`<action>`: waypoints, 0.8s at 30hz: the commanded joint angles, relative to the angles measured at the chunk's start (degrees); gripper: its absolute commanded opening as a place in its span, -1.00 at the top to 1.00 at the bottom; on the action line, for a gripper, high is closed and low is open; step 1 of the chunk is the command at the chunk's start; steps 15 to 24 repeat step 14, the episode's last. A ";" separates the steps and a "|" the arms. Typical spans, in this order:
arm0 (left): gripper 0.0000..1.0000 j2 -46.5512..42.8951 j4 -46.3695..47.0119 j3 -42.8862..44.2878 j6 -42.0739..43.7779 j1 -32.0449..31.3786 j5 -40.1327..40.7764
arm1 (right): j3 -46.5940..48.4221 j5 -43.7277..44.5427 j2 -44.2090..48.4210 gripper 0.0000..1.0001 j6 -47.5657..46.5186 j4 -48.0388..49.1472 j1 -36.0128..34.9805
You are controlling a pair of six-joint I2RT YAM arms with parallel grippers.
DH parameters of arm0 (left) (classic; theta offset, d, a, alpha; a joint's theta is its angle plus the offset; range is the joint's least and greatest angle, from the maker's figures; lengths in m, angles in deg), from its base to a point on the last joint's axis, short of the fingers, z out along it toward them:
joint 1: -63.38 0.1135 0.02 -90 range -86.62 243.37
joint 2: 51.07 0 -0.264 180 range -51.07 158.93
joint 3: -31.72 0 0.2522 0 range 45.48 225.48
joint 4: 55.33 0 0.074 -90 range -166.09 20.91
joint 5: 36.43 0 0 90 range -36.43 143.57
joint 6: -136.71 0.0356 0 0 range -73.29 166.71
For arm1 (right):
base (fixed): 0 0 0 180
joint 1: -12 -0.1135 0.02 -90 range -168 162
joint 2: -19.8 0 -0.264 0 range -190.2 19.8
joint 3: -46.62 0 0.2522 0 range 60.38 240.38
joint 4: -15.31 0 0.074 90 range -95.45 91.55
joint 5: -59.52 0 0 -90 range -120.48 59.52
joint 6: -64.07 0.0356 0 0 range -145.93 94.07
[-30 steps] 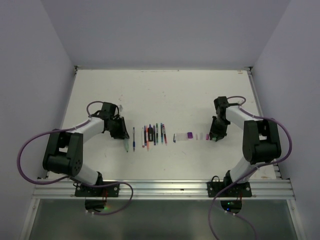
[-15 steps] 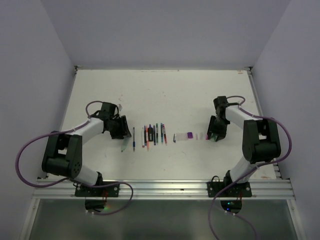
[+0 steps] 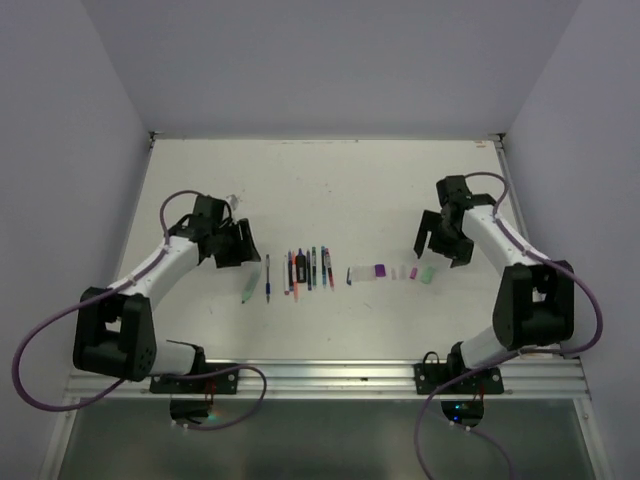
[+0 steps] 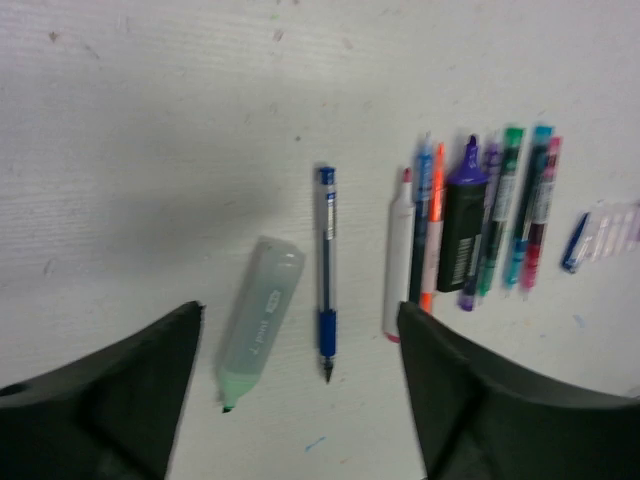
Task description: Open the pen caps
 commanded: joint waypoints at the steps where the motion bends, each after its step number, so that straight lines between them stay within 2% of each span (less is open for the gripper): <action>1: -0.78 -4.92 -2.26 4.40 0.05 0.31 0.16 | 4.71 3.80 7.08 -0.97 0.95 -9.95 0.31; 2: -0.99 -5.80 -2.62 5.19 -0.48 0.39 0.08 | 4.80 2.85 8.14 -0.98 0.96 -11.20 0.22; 8: -1.00 -9.42 -3.77 3.46 -3.46 0.31 -1.42 | -0.12 -3.57 18.49 -0.97 0.87 -17.97 0.13; 11: -0.99 -9.59 -0.08 1.51 -6.18 0.31 -5.80 | -3.02 -7.78 23.77 -0.98 0.17 -18.24 0.05; 13: -1.00 -9.68 3.42 1.33 -8.12 0.31 -8.26 | -5.22 -14.10 25.46 -0.97 -0.97 -17.28 -0.04; 14: -1.00 -9.85 5.36 1.16 -10.30 0.22 -12.71 | -6.44 -16.91 27.47 -0.98 -1.76 -16.49 -0.22; 24: -1.00 -9.85 5.36 1.16 -10.30 0.22 -12.71 | -6.44 -16.91 27.47 -0.98 -1.76 -16.49 -0.22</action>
